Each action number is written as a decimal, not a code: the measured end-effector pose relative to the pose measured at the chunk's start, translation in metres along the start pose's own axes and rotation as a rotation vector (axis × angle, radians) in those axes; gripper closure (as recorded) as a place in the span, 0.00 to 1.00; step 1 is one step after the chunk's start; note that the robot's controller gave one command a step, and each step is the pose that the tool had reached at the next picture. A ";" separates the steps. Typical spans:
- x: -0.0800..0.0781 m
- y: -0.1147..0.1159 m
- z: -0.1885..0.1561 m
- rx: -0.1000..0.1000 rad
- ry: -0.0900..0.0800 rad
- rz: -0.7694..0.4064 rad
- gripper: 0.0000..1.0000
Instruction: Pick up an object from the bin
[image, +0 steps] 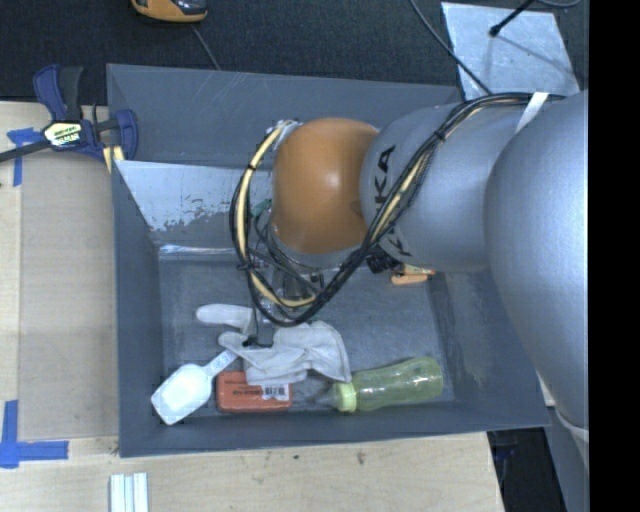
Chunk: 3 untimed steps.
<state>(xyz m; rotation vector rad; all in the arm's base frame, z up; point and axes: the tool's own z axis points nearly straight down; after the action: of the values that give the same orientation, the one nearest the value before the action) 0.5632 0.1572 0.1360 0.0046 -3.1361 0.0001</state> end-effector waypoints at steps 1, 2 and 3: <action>-0.002 -0.001 -0.005 -0.001 -0.008 0.002 0.00; -0.001 -0.002 0.030 -0.001 -0.012 -0.016 0.00; 0.000 -0.013 0.060 -0.003 -0.010 0.011 0.00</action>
Offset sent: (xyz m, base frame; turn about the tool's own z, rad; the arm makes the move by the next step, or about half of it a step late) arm -0.0016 -0.0029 -0.0485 -0.0235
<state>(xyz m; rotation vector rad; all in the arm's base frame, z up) 0.5629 0.1437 0.0763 -0.0120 -3.1458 -0.0052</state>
